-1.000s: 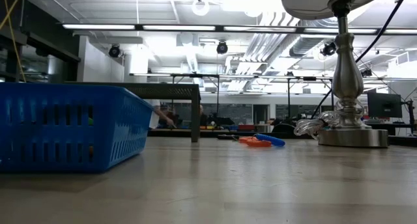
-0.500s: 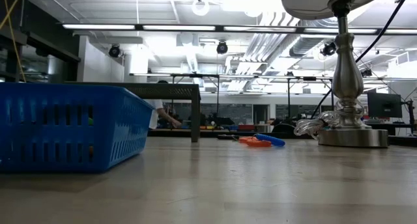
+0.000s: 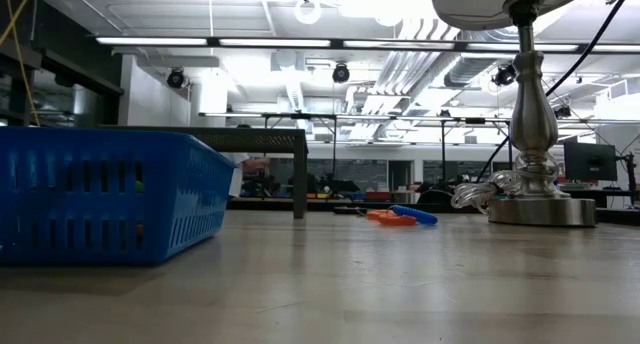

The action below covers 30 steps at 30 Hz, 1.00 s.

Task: Pick & Place Office Desk Supplies
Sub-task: Put the right crayon box into the top blue bin

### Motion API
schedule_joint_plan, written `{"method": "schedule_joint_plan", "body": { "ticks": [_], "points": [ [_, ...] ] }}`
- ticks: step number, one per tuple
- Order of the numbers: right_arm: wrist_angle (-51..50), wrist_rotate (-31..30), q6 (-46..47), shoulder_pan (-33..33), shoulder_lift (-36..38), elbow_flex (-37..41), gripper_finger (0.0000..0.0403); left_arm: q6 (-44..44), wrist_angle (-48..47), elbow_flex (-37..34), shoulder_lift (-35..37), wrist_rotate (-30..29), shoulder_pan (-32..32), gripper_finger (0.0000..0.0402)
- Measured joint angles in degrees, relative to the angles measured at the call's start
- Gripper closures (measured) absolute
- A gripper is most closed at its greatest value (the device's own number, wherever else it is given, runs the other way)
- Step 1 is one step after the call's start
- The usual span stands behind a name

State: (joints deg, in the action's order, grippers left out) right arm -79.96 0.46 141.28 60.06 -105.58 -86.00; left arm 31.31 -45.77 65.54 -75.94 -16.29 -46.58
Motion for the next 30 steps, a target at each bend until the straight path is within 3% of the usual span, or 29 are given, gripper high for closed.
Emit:
{"method": "schedule_joint_plan", "body": {
  "ticks": [10,30],
  "points": [
    [-3.92,2.73,0.97,-0.21,-0.04,1.10,0.0177,0.00,0.00,0.00,0.00,0.00,0.01,0.0249],
    [6.52,3.14,1.13,-0.82,-0.07,13.84,0.0177,-0.02,0.01,0.00,0.00,0.00,0.01,0.0249]
  ]
}}
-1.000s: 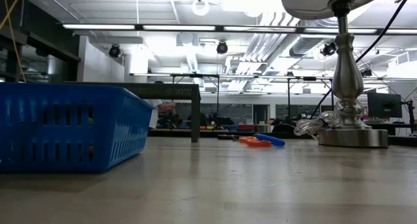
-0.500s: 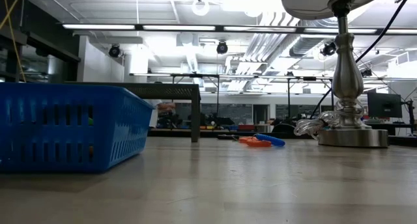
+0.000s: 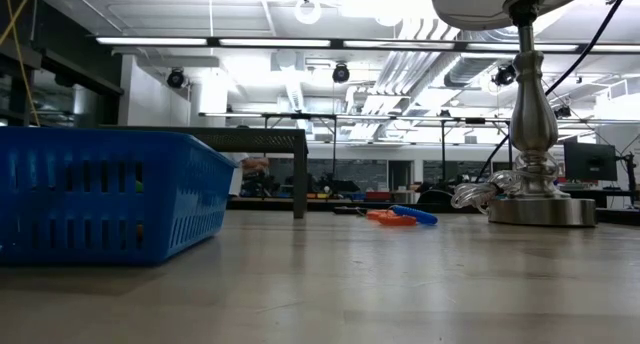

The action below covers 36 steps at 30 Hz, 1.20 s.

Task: Pick & Place Office Desk Supplies
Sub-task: Put the right crayon box into the top blue bin

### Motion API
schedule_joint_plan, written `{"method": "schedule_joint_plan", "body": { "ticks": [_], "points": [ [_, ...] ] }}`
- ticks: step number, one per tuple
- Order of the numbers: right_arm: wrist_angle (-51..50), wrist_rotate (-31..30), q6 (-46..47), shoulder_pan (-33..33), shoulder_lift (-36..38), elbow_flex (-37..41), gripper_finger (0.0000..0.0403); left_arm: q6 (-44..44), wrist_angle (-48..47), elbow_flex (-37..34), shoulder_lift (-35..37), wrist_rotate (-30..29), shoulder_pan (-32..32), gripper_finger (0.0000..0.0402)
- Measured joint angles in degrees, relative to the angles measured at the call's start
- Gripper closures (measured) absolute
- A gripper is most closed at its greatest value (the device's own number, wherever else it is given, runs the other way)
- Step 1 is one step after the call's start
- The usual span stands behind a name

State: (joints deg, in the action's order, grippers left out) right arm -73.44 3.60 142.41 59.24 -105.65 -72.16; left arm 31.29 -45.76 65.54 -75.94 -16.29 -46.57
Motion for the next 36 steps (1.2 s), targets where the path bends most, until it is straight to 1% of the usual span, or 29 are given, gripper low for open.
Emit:
{"method": "schedule_joint_plan", "body": {
  "ticks": [10,13,21,26,29,36],
  "points": [
    [0.86,-0.38,-0.07,-0.42,0.00,1.59,0.0181,0.02,0.00,0.00,0.00,0.00,0.00,0.0249],
    [0.86,-0.38,-0.09,-0.42,0.00,1.59,0.0198,0.00,-0.02,0.00,0.00,0.00,-0.02,0.0249],
    [0.86,-0.44,-0.12,-0.37,0.00,1.59,0.0262,0.00,-0.02,0.00,0.00,0.00,0.00,0.0249],
    [0.86,-0.44,-0.15,-0.37,0.00,1.59,0.0286,0.00,0.00,0.00,0.00,0.00,0.00,0.0249],
    [0.84,-0.44,-0.15,-0.37,0.00,1.59,0.0290,0.00,0.00,0.00,0.00,0.00,-0.02,0.0249],
    [0.84,-0.44,-0.15,-0.37,0.00,1.59,0.0285,0.00,0.00,0.00,0.00,0.00,0.00,0.0249]
  ]
}}
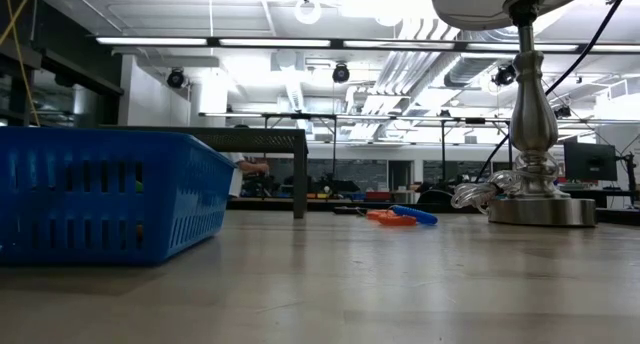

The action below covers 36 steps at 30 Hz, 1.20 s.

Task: Pick & Place Office Desk Supplies
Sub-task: Put the right crayon box into the top blue bin

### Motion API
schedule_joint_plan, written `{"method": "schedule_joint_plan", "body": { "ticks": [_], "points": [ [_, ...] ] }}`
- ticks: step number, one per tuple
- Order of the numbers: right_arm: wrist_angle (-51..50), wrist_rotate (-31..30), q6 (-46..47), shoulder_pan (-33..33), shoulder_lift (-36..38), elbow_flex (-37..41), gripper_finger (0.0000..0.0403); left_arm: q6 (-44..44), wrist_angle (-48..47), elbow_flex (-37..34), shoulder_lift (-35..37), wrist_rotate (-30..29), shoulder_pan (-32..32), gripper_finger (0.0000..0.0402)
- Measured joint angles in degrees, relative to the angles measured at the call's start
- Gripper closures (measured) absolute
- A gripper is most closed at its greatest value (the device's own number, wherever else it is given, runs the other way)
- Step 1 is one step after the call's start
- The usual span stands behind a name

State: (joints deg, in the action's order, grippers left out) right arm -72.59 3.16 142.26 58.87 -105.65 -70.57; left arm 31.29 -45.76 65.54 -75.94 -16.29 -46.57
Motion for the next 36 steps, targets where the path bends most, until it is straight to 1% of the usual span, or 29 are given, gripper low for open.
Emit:
{"method": "schedule_joint_plan", "body": {
  "ticks": [6,13,20,24,29,36],
  "points": [
    [-0.47,-0.28,0.00,0.32,0.00,0.00,0.0289,0.00,-0.01,0.00,-0.02,0.00,-0.01,0.0249],
    [-0.63,-3.55,-0.02,1.84,0.00,-0.04,0.0296,0.02,0.00,0.00,0.00,0.00,-0.02,0.0249],
    [-0.82,-4.73,-2.32,3.02,0.04,-3.22,0.0297,0.00,-0.01,0.00,-0.01,0.00,-0.01,0.0249],
    [-0.78,-5.10,-3.53,3.50,1.31,-5.60,0.0296,0.02,-0.02,0.00,-0.02,0.00,0.00,0.0249],
    [-0.86,-7.43,-6.28,3.50,3.64,-7.86,0.0296,0.01,0.00,0.00,-0.01,0.00,-0.01,0.0249],
    [-0.99,-7.78,-7.63,3.39,6.66,-8.74,0.0296,0.00,-0.02,0.00,-0.01,0.00,0.00,0.0249]
  ]
}}
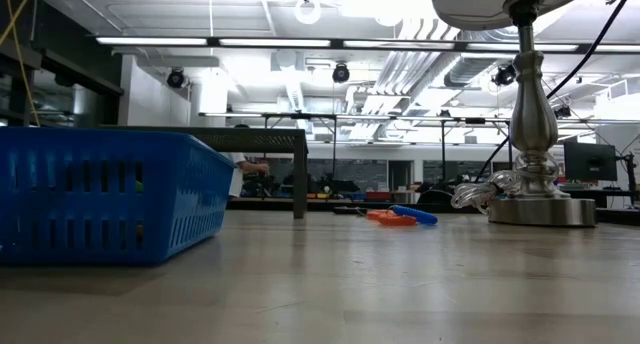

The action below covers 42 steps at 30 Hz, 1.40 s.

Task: Pick & Place Office Desk Supplies
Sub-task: Put the right crayon box into the top blue bin

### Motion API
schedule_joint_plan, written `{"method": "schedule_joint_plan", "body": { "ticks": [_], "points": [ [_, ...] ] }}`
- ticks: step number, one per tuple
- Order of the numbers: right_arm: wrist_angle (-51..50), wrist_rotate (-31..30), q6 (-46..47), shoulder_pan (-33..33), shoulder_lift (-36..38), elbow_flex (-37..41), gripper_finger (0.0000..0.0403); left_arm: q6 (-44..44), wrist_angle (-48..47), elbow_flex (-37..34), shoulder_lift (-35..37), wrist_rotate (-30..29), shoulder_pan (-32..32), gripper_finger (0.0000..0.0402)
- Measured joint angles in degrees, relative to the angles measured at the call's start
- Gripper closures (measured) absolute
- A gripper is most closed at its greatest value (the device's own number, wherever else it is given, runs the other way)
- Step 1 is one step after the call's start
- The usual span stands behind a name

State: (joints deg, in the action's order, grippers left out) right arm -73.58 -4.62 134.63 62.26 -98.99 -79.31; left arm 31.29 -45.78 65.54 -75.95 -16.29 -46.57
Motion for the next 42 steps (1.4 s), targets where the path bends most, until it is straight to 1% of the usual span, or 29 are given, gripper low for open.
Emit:
{"method": "schedule_joint_plan", "body": {
  "ticks": [6,20,25,34,42],
  "points": [
    [2.59,-0.77,-1.90,0.00,-0.01,0.00,0.0297,0.00,0.00,0.00,-0.01,0.00,0.00,0.0249],
    [20.90,-16.53,-12.71,-0.70,0.00,0.00,0.0297,0.01,0.01,0.00,0.00,0.00,-0.02,0.0249],
    [26.50,-19.87,-21.26,-3.43,-0.01,0.00,0.0297,0.00,0.00,0.00,-0.01,0.00,0.00,0.0249],
    [38.45,-20.61,-38.31,-9.48,0.00,0.00,0.0297,0.01,0.02,0.00,-0.01,0.00,0.00,0.0249],
    [46.81,-20.70,-52.67,-15.80,0.00,0.00,0.0297,0.00,0.02,0.00,-0.01,0.00,-0.01,0.0249]
  ]
}}
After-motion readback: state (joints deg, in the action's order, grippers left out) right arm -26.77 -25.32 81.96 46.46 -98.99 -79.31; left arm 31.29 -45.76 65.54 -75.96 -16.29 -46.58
